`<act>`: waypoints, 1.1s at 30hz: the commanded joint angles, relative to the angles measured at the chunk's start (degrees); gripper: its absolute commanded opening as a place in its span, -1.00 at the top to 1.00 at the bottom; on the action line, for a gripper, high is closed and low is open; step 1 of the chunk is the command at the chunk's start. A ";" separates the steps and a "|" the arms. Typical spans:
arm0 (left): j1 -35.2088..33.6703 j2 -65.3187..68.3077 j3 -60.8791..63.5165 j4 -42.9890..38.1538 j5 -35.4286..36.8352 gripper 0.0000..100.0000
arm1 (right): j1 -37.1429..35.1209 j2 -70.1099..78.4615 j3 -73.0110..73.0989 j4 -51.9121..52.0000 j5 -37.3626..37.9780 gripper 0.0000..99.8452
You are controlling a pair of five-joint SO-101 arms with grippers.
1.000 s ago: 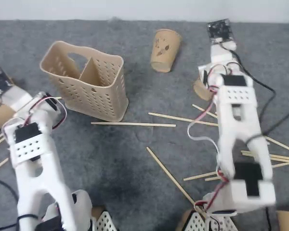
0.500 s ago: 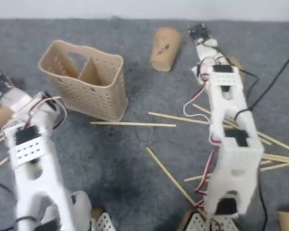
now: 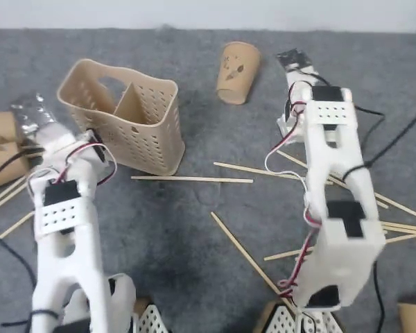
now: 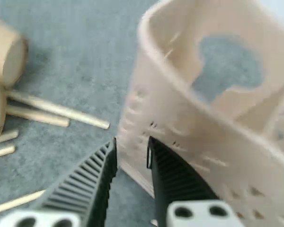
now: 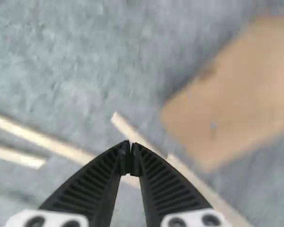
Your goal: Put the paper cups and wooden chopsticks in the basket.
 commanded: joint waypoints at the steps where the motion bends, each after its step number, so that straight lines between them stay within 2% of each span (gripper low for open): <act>1: 3.96 -10.99 0.57 4.84 -1.23 0.79 | 0.48 -11.56 4.40 5.32 -10.46 0.98; 5: 10.11 -25.14 -0.31 13.98 -1.49 0.79 | 0.92 -19.56 16.35 3.30 -12.84 0.98; 9: 20.04 -32.97 -8.13 23.12 -2.73 0.79 | 1.10 -28.26 32.00 -0.40 -13.01 0.98; 13: 30.51 -23.65 -20.79 28.75 -3.16 0.79 | 0.84 -37.76 49.41 -8.31 -13.10 0.98; 18: 36.75 -3.87 -36.00 31.47 -4.57 0.79 | 0.92 -48.66 66.90 -17.01 -13.01 0.98; 22: 38.68 6.07 -42.59 30.77 -8.88 0.79 | 0.84 -54.02 77.27 -27.91 -12.92 0.98; 27: 37.54 12.57 -40.40 24.09 -15.82 0.80 | -0.48 -57.36 79.21 -28.79 -12.66 0.98; 30: 38.15 15.21 -33.89 16.62 -16.35 0.80 | -0.48 -57.80 79.74 -29.14 -12.57 0.98; 33: 39.21 16.53 -24.92 5.89 -16.62 0.80 | -0.48 -57.63 79.74 -29.14 -12.57 0.98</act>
